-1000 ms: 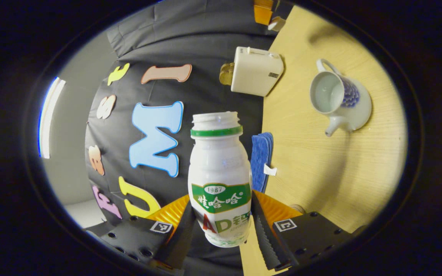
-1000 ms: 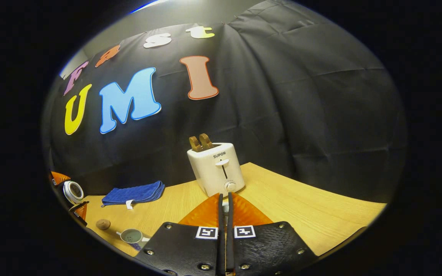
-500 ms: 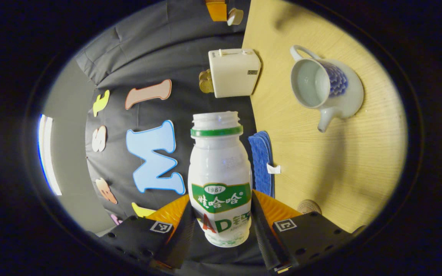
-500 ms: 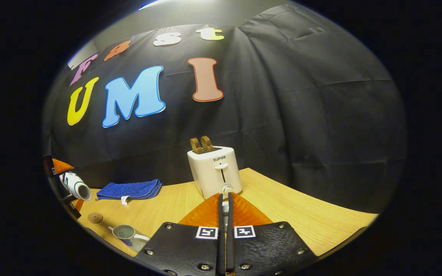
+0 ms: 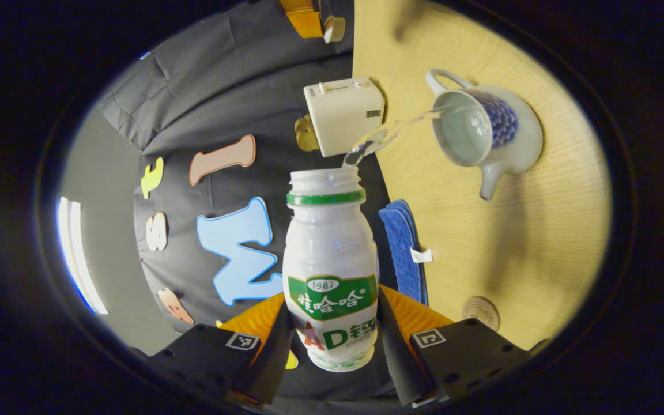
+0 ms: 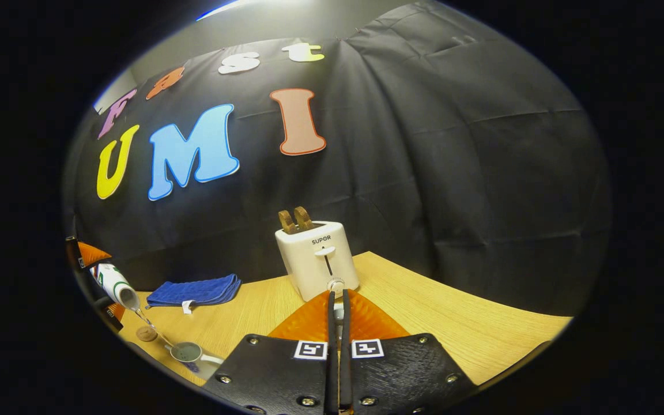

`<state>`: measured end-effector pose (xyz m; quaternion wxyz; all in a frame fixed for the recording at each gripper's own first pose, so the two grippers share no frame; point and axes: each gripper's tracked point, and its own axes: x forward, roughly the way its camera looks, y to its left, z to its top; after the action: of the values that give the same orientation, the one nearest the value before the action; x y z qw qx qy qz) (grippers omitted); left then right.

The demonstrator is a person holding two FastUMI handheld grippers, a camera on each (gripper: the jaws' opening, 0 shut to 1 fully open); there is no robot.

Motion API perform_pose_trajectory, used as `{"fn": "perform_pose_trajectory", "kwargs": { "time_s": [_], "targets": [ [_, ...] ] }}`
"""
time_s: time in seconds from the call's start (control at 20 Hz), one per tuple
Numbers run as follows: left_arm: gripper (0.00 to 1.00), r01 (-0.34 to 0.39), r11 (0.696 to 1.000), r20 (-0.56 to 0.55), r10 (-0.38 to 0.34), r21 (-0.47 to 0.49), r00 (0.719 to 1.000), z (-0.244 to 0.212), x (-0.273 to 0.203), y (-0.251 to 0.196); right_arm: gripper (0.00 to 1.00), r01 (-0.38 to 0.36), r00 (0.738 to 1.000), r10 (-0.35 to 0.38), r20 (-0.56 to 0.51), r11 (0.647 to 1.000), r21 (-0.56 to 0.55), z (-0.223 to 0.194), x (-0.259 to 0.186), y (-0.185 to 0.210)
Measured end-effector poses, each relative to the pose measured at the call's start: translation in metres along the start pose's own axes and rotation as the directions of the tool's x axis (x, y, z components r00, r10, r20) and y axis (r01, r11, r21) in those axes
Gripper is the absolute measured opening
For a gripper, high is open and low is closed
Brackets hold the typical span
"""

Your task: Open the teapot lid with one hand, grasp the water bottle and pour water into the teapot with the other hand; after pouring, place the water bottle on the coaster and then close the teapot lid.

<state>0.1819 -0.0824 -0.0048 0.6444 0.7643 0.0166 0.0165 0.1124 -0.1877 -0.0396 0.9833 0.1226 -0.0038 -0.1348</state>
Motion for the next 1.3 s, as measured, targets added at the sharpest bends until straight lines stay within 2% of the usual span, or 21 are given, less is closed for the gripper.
{"fn": "perform_pose_trajectory", "kwargs": {
  "time_s": [0.15, 0.2, 0.25, 0.4, 0.45, 0.5, 0.55, 0.6, 0.75, 0.8, 0.85, 0.9, 0.95, 1.05, 1.1, 1.3],
  "targets": [
    [0.86, -0.001, 1.0, -0.001, 0.001, 0.017, 1.0, -0.0001, -0.0005, 0.0005, 0.01, 0.003, 1.0, -0.003, -0.003, 1.0, 0.005, -0.0011, 0.0007, -0.0015],
    [0.77, -0.001, 1.0, -0.001, 0.002, 0.022, 1.0, -0.0004, -0.0001, 0.001, 0.01, 0.002, 1.0, -0.002, -0.003, 1.0, 0.006, -0.001, 0.0002, -0.0014],
    [0.85, -0.001, 1.0, -0.003, 0.002, 0.026, 1.0, -0.0018, 0.0002, 0.0013, 0.01, 0.001, 1.0, -0.001, -0.003, 1.0, 0.006, -0.0011, 0.0, -0.001],
    [0.81, 0.0, 0.999, -0.004, 0.0, 0.045, 1.0, -0.0029, 0.0014, 0.002, 0.01, 0.0, 1.0, 0.0, -0.004, 1.0, 0.006, -0.0011, 0.0006, -0.001],
    [0.85, -0.001, 0.999, -0.002, 0.001, 0.053, 1.0, -0.003, 0.0017, 0.0023, 0.01, 0.001, 1.0, -0.001, -0.004, 1.0, 0.006, -0.0013, 0.0007, -0.0012],
    [0.81, 0.001, 0.998, -0.001, -0.001, 0.061, 1.0, -0.003, 0.0017, 0.0018, 0.01, 0.0, 1.0, 0.0, -0.005, 1.0, 0.006, -0.0014, 0.0003, -0.001],
    [0.86, 0.001, 0.998, 0.001, -0.001, 0.069, 1.0, -0.0033, 0.0019, 0.0028, 0.01, 0.0, 1.0, 0.0, -0.005, 1.0, 0.006, -0.0017, 0.0003, -0.001],
    [0.81, 0.002, 0.997, 0.002, -0.002, 0.077, 1.0, -0.0029, 0.0023, 0.0028, 0.01, 0.0, 1.0, 0.0, -0.006, 1.0, 0.006, -0.0014, 0.0001, -0.0007],
    [0.77, 0.008, 0.995, 0.003, -0.008, 0.096, 1.0, -0.0039, 0.0024, 0.0036, 0.01, -0.001, 1.0, 0.001, -0.008, 1.0, 0.008, -0.0023, 0.0009, -0.0009],
    [0.86, 0.008, 0.995, 0.003, -0.008, 0.102, 1.0, -0.0038, 0.0027, 0.0036, 0.01, -0.002, 1.0, 0.002, -0.008, 1.0, 0.009, -0.0019, 0.0007, -0.0007],
    [0.81, 0.009, 0.994, 0.003, -0.01, 0.109, 1.0, -0.0041, 0.0037, 0.0039, 0.01, -0.003, 1.0, 0.003, -0.008, 1.0, 0.01, -0.0022, 0.0004, -0.0004],
    [0.85, 0.01, 0.993, 0.004, -0.01, 0.116, 1.0, -0.0038, 0.0038, 0.0038, 0.01, -0.003, 1.0, 0.004, -0.008, 1.0, 0.01, -0.0021, 0.0004, -0.0004],
    [0.81, 0.009, 0.992, 0.003, -0.01, 0.124, 1.0, -0.0038, 0.0043, 0.0043, 0.01, -0.004, 1.0, 0.004, -0.009, 1.0, 0.011, -0.0028, 0.0011, -0.0003],
    [0.85, 0.009, 0.991, 0.004, -0.01, 0.137, 1.0, -0.0019, 0.0067, 0.0038, 0.01, -0.005, 1.0, 0.005, -0.009, 1.0, 0.013, -0.0025, 0.0007, -0.0002],
    [0.81, 0.009, 0.99, 0.005, -0.01, 0.143, 1.0, -0.0015, 0.0076, 0.0038, 0.01, -0.006, 1.0, 0.006, -0.01, 1.0, 0.015, -0.0025, 0.001, -0.0001],
    [0.85, -0.002, 0.985, 0.018, -0.001, 0.171, 1.0, 0.0048, 0.0075, 0.0088, 0.01, -0.007, 1.0, 0.007, -0.013, 1.0, 0.019, -0.0034, 0.0014, -0.0001]
  ]
}}
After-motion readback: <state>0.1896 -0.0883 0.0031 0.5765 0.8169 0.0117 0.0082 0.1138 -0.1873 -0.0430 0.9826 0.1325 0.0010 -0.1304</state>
